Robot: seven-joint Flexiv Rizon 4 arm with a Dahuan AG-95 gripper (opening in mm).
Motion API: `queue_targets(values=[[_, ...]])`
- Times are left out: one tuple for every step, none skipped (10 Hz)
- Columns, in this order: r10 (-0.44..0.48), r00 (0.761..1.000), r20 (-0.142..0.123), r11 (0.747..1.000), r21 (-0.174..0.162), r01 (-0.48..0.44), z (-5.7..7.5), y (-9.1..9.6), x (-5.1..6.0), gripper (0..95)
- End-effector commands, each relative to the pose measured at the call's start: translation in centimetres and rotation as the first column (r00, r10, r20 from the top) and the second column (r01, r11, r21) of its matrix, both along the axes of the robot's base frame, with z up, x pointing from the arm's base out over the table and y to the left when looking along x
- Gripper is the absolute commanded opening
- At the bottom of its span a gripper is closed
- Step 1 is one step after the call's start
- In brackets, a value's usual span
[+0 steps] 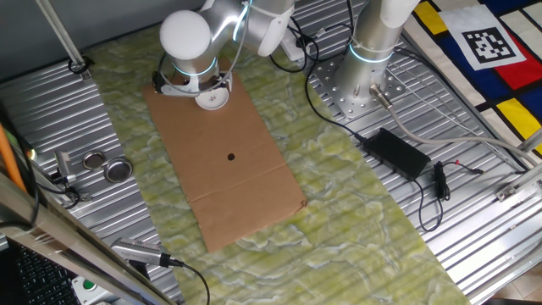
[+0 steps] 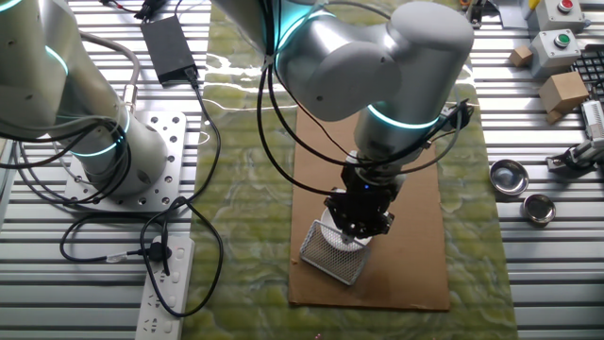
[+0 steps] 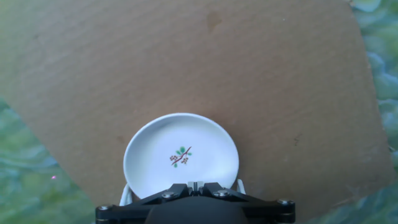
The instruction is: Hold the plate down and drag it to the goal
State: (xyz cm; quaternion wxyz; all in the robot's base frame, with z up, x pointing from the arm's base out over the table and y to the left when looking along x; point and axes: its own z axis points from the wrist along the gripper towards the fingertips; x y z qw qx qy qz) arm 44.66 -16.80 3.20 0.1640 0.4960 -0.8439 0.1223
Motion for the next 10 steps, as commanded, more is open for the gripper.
queue_targets(values=[[0.002,1.0,-0.001,1.0,0.002,-0.002,-0.15,0.31,0.18,0.0],[0.004,1.0,-0.005,1.0,0.001,-0.004,-0.21,0.48,0.27,0.0],[0.023,0.999,-0.028,1.0,-0.002,-0.023,-0.23,0.85,0.46,0.0],[0.062,0.996,-0.064,0.998,-0.025,-0.064,-0.24,1.15,0.6,0.0],[0.082,0.993,-0.089,0.996,-0.032,-0.086,-0.24,1.24,0.62,0.0],[0.092,0.991,-0.097,0.995,-0.037,-0.096,-0.29,1.26,0.49,0.0],[0.094,0.991,-0.098,0.994,-0.043,-0.099,-0.33,1.27,0.4,0.0],[0.111,0.988,-0.11,0.992,-0.052,-0.118,-0.41,1.27,0.31,0.0],[0.131,0.984,-0.121,0.989,-0.056,-0.139,-0.5,1.21,0.16,0.0],[0.14,0.982,-0.127,0.987,-0.056,-0.148,-0.58,1.13,0.0,0.0]])
